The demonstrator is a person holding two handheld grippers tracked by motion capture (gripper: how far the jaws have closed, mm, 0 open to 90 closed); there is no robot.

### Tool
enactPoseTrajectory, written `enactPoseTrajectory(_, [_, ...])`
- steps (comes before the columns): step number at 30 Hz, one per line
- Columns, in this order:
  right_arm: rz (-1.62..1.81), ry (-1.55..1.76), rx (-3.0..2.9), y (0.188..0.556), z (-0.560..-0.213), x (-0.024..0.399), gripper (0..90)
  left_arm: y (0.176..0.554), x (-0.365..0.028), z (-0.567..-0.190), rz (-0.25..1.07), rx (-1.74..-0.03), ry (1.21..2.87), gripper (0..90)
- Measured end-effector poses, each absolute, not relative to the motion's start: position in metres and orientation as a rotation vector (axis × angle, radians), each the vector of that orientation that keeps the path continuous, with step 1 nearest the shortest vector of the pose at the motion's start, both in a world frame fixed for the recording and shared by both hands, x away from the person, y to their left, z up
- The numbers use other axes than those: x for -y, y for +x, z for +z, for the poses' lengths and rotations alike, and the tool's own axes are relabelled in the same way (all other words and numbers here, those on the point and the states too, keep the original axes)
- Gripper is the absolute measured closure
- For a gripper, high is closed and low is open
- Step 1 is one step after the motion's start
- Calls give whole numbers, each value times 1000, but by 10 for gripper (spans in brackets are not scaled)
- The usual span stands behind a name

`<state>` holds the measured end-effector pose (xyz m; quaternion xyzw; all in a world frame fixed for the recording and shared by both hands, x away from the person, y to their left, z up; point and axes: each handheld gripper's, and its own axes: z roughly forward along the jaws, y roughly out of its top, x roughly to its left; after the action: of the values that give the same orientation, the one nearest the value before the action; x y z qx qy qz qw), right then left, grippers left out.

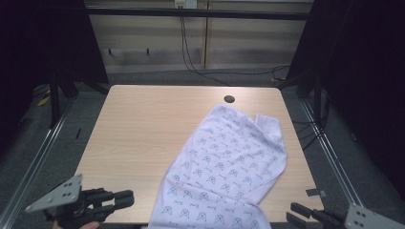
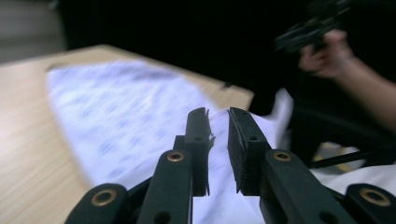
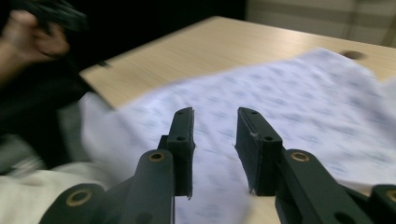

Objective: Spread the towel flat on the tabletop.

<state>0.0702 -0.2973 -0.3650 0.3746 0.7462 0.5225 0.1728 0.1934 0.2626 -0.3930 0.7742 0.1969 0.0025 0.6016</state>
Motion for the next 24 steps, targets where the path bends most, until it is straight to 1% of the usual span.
enactPoseTrajectory(1, [1458, 1080, -2126, 78, -370, 298, 671, 204, -258, -399, 4, -483, 1819, 786])
enactPoseTrajectory(2, [1458, 1080, -2126, 78, -370, 298, 671, 204, -258, -399, 4, -483, 1819, 782])
enactPoseTrajectory(3, [1438, 1127, -2162, 99, -387, 298, 658, 227, -246, -413, -3, -523, 1882, 774])
enactPoseTrajectory(4, [1407, 1144, -2187, 107, -393, 296, 656, 240, -238, -419, -9, -538, 1909, 768])
enactPoseTrajectory(5, [1407, 1144, -2187, 107, -393, 296, 656, 240, -238, -419, -9, -538, 1909, 765])
enactPoseTrajectory(8, [1375, 1190, -2315, 138, -425, 282, 644, 284, -211, -439, -48, -582, 1956, 764])
enactPoseTrajectory(9, [1317, 1196, -2390, 152, -441, 271, 615, 294, -203, -444, -56, -592, 1971, 778])
enactPoseTrajectory(10, [1304, 1208, -2433, 159, -450, 265, 609, 316, -182, -457, 3, -610, 2044, 788])
enactPoseTrajectory(11, [1283, 1207, -2465, 164, -457, 260, 596, 328, -173, -465, -21, -627, 2047, 799])
enactPoseTrajectory(12, [1283, 1207, -2465, 164, -457, 260, 596, 328, -173, -465, -21, -627, 2047, 806])
enactPoseTrajectory(13, [1237, 1195, -2514, 175, -467, 250, 582, 341, -155, -482, -37, -651, 2094, 807])
enactPoseTrajectory(15, [1270, 1197, -2533, 181, -470, 247, 587, 344, -141, -496, -61, -631, 2152, 804])
enactPoseTrajectory(16, [1280, 1197, -2552, 183, -471, 244, 602, 343, -135, -501, -28, -628, 2196, 796])
enactPoseTrajectory(18, [1226, 1195, -2598, 185, -476, 237, 670, 341, -133, -504, -19, -637, 2202, 799])
enactPoseTrajectory(19, [1196, 1187, -2616, 185, -478, 233, 720, 340, -135, -503, -4, -644, 2212, 799])
enactPoseTrajectory(20, [1197, 1176, -2637, 183, -479, 232, 795, 338, -137, -503, 35, -640, 2224, 815])
enactPoseTrajectory(21, [1185, 1166, -2640, 180, -478, 231, 847, 335, -141, -503, 43, -657, 2220, 831])
enactPoseTrajectory(22, [1189, 1165, -2614, 177, -475, 234, 878, 331, -145, -503, 46, -674, 2216, 839])
enactPoseTrajectory(24, [1214, 1182, -2586, 173, -471, 239, 884, 326, -150, -502, 57, -678, 2222, 847])
